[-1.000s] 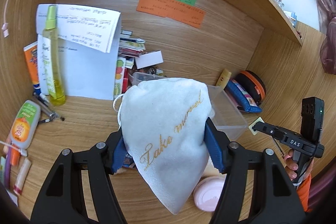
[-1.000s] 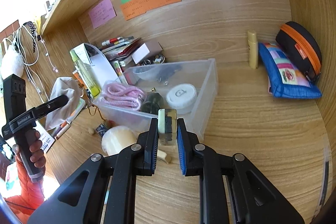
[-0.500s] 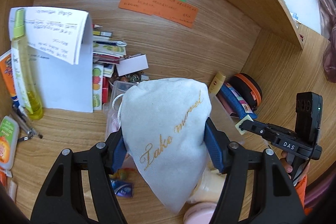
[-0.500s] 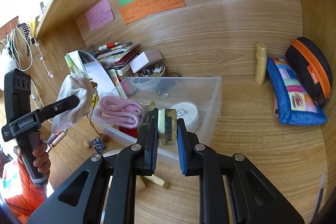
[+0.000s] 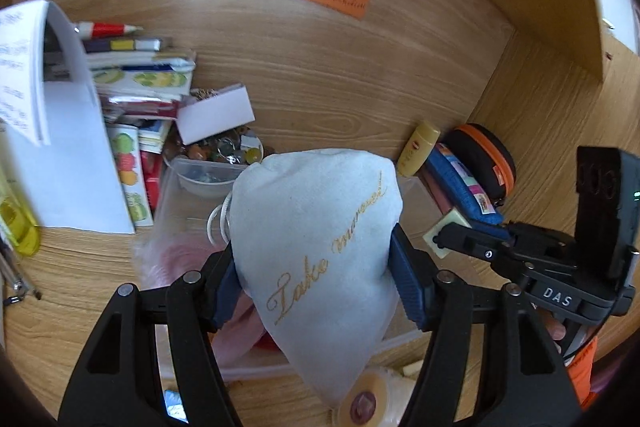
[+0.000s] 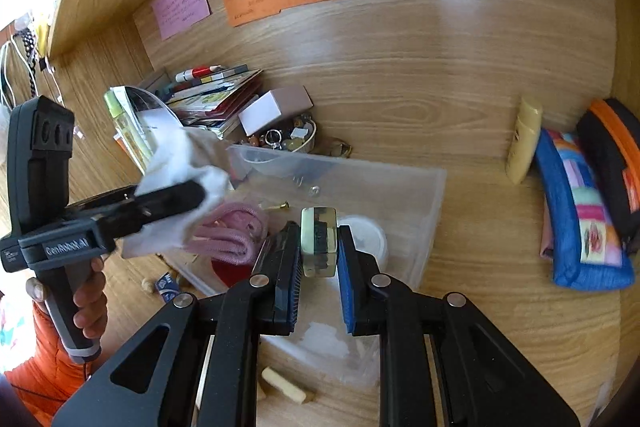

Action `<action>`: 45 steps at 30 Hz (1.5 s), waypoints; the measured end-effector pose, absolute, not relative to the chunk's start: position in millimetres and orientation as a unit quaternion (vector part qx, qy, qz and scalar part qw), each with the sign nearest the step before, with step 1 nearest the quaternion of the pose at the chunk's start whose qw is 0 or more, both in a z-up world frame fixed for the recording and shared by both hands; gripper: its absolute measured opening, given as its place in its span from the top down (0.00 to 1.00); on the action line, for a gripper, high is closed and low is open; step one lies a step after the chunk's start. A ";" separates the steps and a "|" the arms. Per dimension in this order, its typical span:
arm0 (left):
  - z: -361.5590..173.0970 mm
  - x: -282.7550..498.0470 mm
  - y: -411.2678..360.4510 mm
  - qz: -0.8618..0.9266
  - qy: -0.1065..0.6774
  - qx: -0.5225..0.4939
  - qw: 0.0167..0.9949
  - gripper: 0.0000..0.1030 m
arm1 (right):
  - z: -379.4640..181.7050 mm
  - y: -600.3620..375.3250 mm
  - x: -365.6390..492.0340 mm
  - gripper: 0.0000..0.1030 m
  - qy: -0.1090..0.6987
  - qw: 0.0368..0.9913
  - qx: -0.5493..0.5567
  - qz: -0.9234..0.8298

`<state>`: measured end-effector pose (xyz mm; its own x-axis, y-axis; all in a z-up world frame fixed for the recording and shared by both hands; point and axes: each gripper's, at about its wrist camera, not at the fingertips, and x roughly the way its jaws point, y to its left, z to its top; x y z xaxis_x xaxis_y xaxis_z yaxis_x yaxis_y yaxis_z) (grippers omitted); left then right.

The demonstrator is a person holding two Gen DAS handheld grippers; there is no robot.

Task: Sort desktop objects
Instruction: 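Lift the bag and tile and carry both over the clear box, then lower the bag and tile into the clear box and open both grippers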

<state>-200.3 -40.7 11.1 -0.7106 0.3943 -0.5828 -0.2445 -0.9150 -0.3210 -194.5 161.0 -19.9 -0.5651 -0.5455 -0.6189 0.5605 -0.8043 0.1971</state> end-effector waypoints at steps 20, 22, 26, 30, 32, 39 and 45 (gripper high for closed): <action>-21.8 -218.3 -26.6 0.913 -0.078 -0.373 0.147 0.36 | -60.3 139.2 -219.8 0.85 0.047 0.282 0.368 -0.885; -22.5 -217.5 -24.6 0.913 -0.073 -0.373 0.147 0.35 | -60.2 137.4 -217.5 0.85 0.056 0.276 0.363 -0.888; -23.9 -215.8 -20.4 0.915 -0.062 -0.373 0.143 0.34 | -60.3 131.6 -213.6 0.82 0.077 0.265 0.355 -0.893; -22.6 -213.2 -17.7 0.917 -0.056 -0.370 0.140 0.34 | -59.3 129.7 -212.1 0.79 0.085 0.263 0.350 -0.895; -21.8 -212.1 -18.2 0.917 -0.053 -0.369 0.141 0.34 | -57.8 128.7 -210.9 0.74 0.086 0.264 0.346 -0.896; -14.1 -207.5 -18.7 0.925 -0.046 -0.350 0.138 0.32 | -47.6 130.6 -201.3 0.55 0.091 0.265 0.317 -0.906; -7.7 -202.7 -25.2 0.931 -0.048 -0.334 0.138 0.27 | -45.4 134.3 -201.0 0.42 0.085 0.259 0.315 -0.909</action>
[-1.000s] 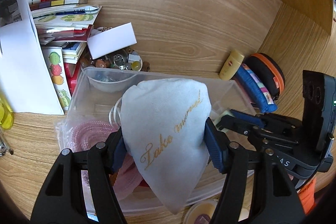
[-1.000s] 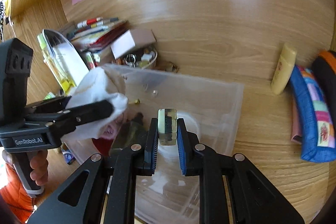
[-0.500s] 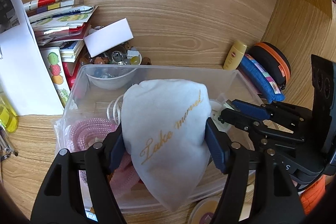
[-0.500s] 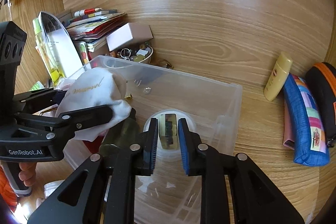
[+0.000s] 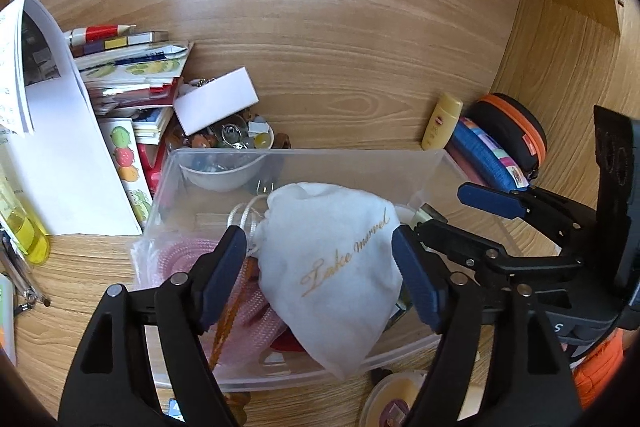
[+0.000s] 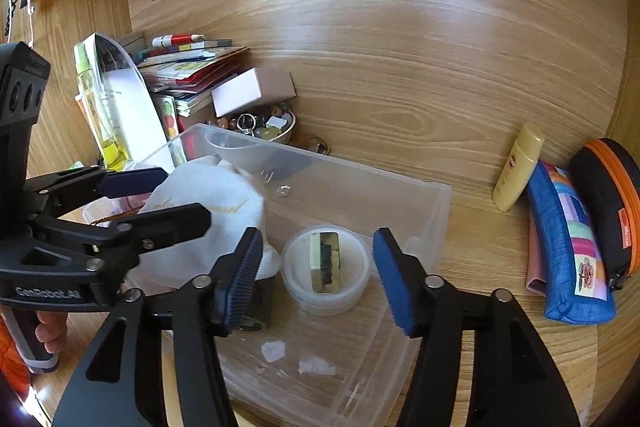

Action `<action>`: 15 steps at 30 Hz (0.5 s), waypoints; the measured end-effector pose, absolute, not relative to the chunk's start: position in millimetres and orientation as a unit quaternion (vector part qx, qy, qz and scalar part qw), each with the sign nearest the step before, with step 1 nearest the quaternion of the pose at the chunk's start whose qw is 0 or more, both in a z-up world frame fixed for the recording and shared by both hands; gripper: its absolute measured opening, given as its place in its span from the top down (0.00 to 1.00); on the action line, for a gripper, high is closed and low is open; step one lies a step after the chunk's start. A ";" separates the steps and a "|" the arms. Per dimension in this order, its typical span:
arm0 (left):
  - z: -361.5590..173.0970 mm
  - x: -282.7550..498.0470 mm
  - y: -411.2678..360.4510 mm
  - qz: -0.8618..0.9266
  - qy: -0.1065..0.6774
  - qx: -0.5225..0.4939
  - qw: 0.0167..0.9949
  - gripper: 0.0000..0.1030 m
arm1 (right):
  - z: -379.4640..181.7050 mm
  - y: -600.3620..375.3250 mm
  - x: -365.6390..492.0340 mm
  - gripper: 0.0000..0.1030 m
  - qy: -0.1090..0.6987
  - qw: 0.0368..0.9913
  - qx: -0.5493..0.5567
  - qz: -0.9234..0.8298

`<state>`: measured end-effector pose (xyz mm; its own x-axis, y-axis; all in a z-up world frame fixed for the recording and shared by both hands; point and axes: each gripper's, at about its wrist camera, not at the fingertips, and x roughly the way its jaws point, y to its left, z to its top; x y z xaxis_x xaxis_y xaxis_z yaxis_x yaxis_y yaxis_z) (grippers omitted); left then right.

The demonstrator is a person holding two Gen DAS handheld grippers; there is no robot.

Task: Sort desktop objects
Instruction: 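Lower the bag and tile into the clear box and open both grippers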

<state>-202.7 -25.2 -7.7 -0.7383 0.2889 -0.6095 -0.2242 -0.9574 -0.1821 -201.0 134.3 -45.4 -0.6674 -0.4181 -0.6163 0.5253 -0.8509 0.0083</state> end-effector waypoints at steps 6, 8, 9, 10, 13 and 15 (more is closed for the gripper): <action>1.8 -195.5 -34.2 0.934 -0.060 -0.321 0.144 0.14 | -41.3 141.1 -202.0 0.30 0.069 0.261 0.314 -0.910; 7.9 -189.6 -36.3 0.941 -0.055 -0.303 0.139 0.08 | -39.0 143.7 -201.6 0.30 0.062 0.264 0.313 -0.910; 10.2 -187.0 -37.7 0.944 -0.052 -0.296 0.134 0.06 | -38.2 144.3 -201.3 0.28 0.061 0.264 0.312 -0.910; 11.9 -184.7 -39.1 0.947 -0.050 -0.290 0.128 0.05 | -37.4 145.4 -201.1 0.27 0.059 0.264 0.311 -0.911; 12.7 -182.9 -43.0 0.951 -0.051 -0.285 0.110 0.03 | -35.6 148.9 -201.3 0.22 0.053 0.260 0.308 -0.914; 10.5 -183.4 -47.7 0.950 -0.054 -0.291 0.099 0.03 | -34.2 150.9 -202.1 0.21 0.048 0.260 0.309 -0.914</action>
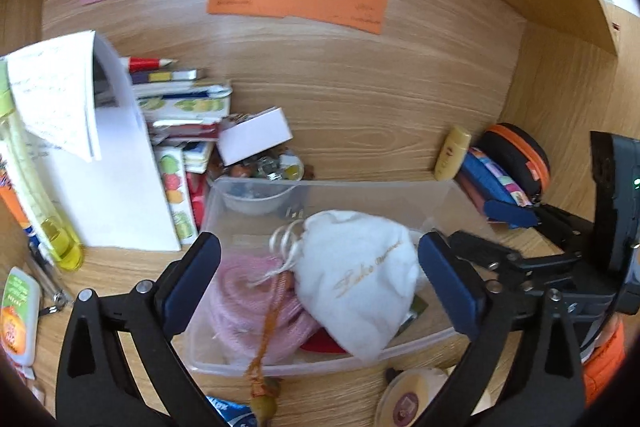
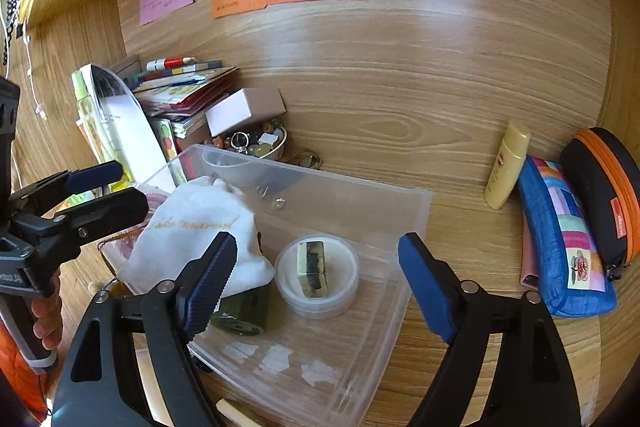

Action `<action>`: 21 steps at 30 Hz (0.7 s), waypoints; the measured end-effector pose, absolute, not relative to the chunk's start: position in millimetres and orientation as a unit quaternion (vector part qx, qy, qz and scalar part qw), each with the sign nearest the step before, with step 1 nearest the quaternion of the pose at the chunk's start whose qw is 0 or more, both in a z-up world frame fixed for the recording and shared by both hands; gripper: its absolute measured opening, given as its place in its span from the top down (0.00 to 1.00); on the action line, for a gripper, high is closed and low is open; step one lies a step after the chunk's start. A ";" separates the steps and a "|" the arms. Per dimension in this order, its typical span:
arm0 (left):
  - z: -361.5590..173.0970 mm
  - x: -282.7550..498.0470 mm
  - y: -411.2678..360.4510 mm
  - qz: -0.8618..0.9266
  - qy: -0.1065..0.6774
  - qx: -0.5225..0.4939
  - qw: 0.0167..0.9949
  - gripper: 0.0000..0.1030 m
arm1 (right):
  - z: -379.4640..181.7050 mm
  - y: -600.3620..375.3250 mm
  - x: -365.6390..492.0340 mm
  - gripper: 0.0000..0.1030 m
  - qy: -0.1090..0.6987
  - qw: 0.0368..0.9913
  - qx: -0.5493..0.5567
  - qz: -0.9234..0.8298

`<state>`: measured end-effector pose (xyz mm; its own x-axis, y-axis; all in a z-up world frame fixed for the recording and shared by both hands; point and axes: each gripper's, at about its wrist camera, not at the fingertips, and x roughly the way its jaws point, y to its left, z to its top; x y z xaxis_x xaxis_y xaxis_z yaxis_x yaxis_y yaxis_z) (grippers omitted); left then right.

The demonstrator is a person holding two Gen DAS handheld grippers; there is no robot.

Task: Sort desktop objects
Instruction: 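Lower the bag and tile into the clear box and open both grippers, then move the left gripper to the gourd pendant while the right gripper reaches the cream tub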

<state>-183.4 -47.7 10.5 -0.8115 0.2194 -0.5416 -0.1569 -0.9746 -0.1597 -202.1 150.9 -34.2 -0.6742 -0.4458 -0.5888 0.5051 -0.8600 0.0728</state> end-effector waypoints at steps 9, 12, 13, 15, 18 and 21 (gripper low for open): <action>-9.0 -170.7 -77.7 0.944 -0.090 -0.311 0.061 0.02 | -33.0 156.2 -202.4 0.21 0.021 0.277 0.316 -0.907; -16.5 -163.9 -81.4 0.943 -0.079 -0.320 0.046 0.02 | -33.7 152.5 -199.3 0.21 0.027 0.282 0.316 -0.906; -17.3 -160.9 -82.6 0.943 -0.077 -0.320 0.044 0.02 | -34.1 150.5 -197.8 0.21 0.029 0.285 0.316 -0.904; -16.5 -153.2 -84.2 0.945 -0.068 -0.317 0.043 0.02 | -33.8 149.3 -194.6 0.21 0.034 0.286 0.315 -0.904; -15.6 -143.1 -85.6 0.948 -0.049 -0.313 0.042 0.02 | -30.2 148.1 -185.8 0.21 0.041 0.290 0.305 -0.906; -17.8 -138.9 -86.9 0.947 -0.037 -0.317 0.042 0.02 | -25.9 150.3 -174.3 0.21 0.043 0.282 0.298 -0.911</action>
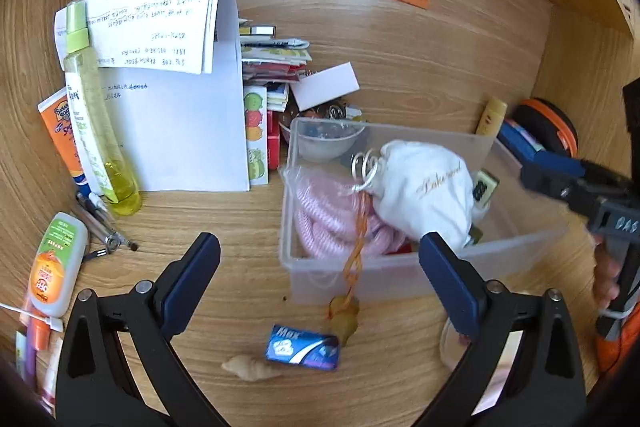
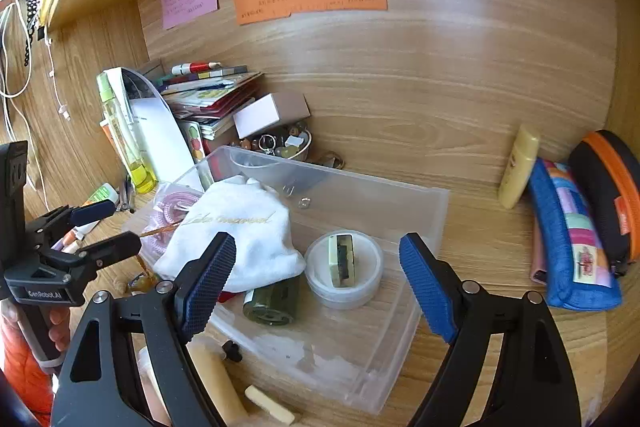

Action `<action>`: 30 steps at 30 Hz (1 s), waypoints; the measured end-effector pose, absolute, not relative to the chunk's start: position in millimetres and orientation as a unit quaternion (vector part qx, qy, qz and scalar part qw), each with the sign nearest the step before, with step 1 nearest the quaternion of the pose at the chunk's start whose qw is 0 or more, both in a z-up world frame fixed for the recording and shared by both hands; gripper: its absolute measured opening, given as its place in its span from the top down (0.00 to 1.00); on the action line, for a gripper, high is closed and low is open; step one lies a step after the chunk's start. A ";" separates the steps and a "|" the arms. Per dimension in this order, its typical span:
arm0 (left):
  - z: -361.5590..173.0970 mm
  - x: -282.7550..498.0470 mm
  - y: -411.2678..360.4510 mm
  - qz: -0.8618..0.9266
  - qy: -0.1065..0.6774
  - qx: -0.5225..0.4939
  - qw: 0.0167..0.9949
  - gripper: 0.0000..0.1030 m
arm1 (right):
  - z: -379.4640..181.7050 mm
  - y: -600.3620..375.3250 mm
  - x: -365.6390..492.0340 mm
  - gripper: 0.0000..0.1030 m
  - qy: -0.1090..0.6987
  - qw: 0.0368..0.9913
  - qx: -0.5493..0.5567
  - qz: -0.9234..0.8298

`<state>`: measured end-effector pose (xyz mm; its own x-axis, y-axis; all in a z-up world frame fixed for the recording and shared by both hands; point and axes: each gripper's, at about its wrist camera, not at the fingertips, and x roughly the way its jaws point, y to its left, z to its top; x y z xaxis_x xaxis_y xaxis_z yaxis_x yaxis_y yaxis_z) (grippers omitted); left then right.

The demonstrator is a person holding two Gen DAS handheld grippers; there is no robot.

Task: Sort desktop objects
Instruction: 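Move the left gripper to the gourd pendant while the right gripper reaches the cream tub, then grasp the gourd pendant with the left gripper while the right gripper grasps the cream tub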

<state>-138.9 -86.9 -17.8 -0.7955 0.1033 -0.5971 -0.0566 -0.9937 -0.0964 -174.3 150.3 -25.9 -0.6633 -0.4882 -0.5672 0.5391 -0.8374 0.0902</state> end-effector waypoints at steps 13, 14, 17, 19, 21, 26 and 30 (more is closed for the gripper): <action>-33.5 -146.5 -93.4 0.931 -0.055 -0.359 0.043 0.02 | -43.4 134.0 -105.2 0.21 0.080 0.331 0.274 -0.899; -32.1 -144.9 -91.1 0.932 -0.052 -0.357 0.044 0.02 | -46.3 131.4 -102.9 0.21 0.084 0.337 0.274 -0.897; -29.8 -141.8 -85.6 0.934 -0.039 -0.351 0.044 0.03 | -59.0 122.5 -101.2 0.20 0.098 0.345 0.283 -0.890; -28.1 -140.7 -81.8 0.936 -0.026 -0.350 0.043 0.12 | -61.3 118.0 -96.2 0.20 0.115 0.340 0.272 -0.893; -31.2 -141.7 -78.5 0.932 -0.020 -0.358 0.050 0.23 | -64.3 115.9 -93.6 0.20 0.118 0.349 0.274 -0.888; -34.7 -143.3 -77.0 0.928 -0.022 -0.367 0.057 0.36 | -68.4 118.3 -92.9 0.21 0.114 0.359 0.282 -0.882; -39.2 -145.7 -72.8 0.922 -0.014 -0.381 0.069 0.50 | -72.6 119.4 -96.2 0.24 0.102 0.381 0.303 -0.868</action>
<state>-145.7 -72.8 -39.2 -0.7004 0.1380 -0.7002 -0.1163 -0.9901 -0.0789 -96.2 119.4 -72.6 -0.5267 -0.5991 -0.6031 0.7229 -0.6890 0.0531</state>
